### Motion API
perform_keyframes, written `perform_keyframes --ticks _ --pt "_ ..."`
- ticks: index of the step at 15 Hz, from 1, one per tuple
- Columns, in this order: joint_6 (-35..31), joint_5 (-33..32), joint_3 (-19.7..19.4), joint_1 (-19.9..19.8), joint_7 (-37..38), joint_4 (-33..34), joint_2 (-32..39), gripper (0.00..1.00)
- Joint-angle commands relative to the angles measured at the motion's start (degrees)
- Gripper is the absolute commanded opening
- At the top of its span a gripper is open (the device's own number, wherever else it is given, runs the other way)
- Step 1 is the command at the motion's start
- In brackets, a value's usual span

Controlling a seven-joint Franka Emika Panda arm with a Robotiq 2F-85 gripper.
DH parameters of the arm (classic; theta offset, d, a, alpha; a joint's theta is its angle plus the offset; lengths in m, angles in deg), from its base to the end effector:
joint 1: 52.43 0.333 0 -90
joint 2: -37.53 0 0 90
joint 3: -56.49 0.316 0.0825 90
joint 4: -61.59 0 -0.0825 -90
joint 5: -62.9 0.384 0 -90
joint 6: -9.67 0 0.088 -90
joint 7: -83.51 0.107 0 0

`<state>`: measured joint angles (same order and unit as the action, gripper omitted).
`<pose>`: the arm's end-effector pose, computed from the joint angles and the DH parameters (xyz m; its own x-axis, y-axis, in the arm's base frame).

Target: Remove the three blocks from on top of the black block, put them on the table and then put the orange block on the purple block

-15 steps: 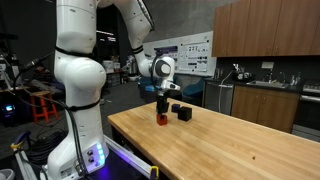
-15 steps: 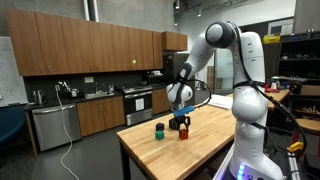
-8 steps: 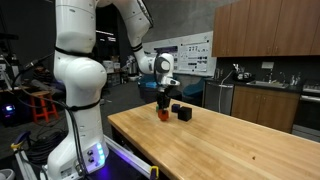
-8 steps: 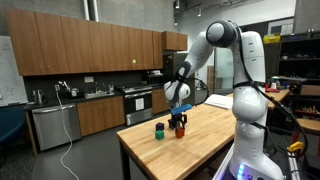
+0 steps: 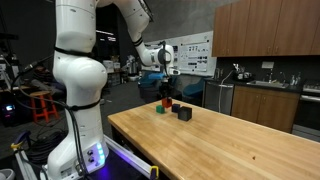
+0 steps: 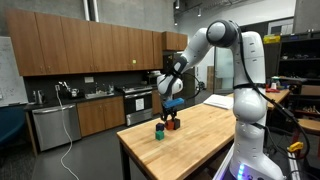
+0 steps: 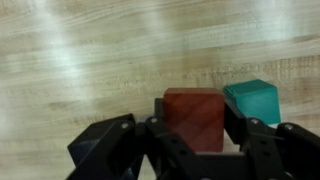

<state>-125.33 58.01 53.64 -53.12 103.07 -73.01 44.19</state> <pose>0.4981 -0.0321 0.2736 0.9382 -0.3355 -0.0847 -0.3278 -0.9402 0.0928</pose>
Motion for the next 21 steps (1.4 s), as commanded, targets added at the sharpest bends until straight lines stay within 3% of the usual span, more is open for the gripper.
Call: perform_keyframes --ticks 1,10,16,21 --pt "4.5 -1.1 0.5 0.2 -6.6 6.9 2.3 0.33" --pt "12.5 -6.0 1.6 0.3 -25.7 22.3 12.2 0.33" --pt "15.0 -9.6 1.7 0.2 -32.0 29.2 17.7 0.33" --pt "16.4 -9.5 1.8 0.0 -34.5 31.2 18.8 0.33"
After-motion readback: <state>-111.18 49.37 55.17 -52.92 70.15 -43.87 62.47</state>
